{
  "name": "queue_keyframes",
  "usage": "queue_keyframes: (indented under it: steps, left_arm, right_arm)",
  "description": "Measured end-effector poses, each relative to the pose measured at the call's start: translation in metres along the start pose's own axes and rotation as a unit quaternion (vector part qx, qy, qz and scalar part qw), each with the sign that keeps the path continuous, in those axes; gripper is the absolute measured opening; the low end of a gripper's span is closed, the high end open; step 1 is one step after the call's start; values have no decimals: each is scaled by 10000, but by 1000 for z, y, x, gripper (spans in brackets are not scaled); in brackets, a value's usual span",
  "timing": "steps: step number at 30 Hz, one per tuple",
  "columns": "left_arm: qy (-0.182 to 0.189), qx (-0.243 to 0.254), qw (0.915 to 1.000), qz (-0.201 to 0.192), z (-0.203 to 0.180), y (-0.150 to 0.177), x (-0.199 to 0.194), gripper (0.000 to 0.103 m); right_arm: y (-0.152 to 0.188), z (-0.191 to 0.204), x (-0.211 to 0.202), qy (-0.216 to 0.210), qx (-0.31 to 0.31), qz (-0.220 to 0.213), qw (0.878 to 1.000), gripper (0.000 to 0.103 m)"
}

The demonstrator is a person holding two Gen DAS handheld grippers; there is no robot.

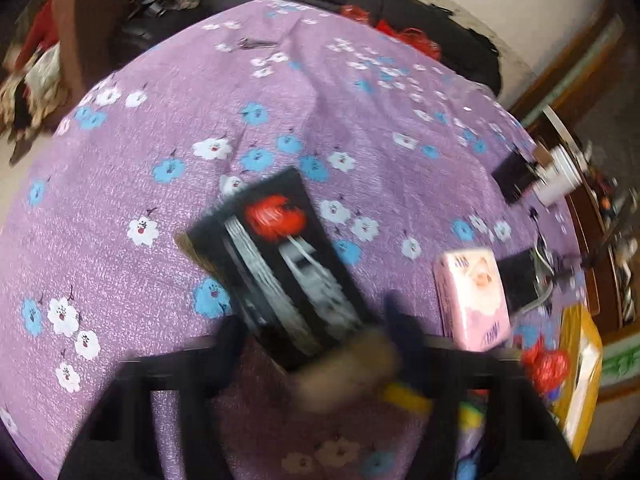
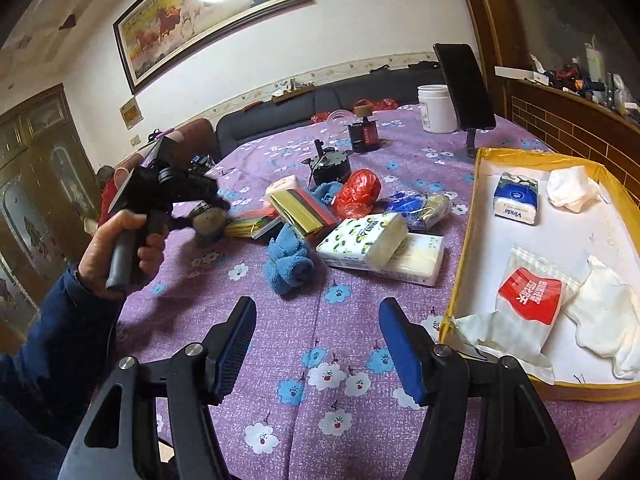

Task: Organize soft objects
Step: 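Grasp the black snack packet with the left tool, then grasp the blue towel with the right tool while the left tool holds the packet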

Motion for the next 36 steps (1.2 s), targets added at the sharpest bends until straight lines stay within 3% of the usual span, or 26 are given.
queue_keyframes:
  steps: [6, 12, 18, 20, 21, 22, 30, 36]
  left_arm:
    - [340, 643, 9973, 60, 3, 35, -28, 38]
    - [1000, 1868, 9772, 119, -5, 98, -73, 38]
    - [1373, 2313, 9631, 42, -10, 120, -85, 38]
    - [1475, 2433, 9587, -4, -13, 124, -87, 38]
    - [1544, 2465, 9568, -12, -15, 127, -87, 38]
    - [1587, 2475, 9558, -13, -18, 131, -90, 38]
    - [1686, 2796, 9445, -359, -56, 149, -90, 38]
    - [1093, 3059, 9377, -1234, -89, 158, -94, 39]
  right_arm:
    - [-3, 6, 16, -115, -8, 233, 9997, 68]
    - [-15, 26, 55, -246, -149, 601, 9978, 68]
    - [-22, 35, 111, 13, -62, 968, 9953, 67]
    - [-22, 32, 122, 197, -30, 969, 9951, 54]
    - [-21, 30, 125, 248, -11, 995, 9947, 43]
    - [-19, 28, 128, 144, 62, 1014, 9947, 39]
    - [-14, 30, 98, 391, -173, 266, 9987, 35]
    - [-15, 17, 82, 354, 113, -155, 9992, 35]
Point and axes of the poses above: each gripper's, at about its wrist camera, not at the fingertips, and x roughly the way its jaws point, z to its left, y to its underside, the point moved 1 cm from there along x, roughly the way its jaws point, and after that the axes turned 6 degrees about -z, right-handed, at the moved point
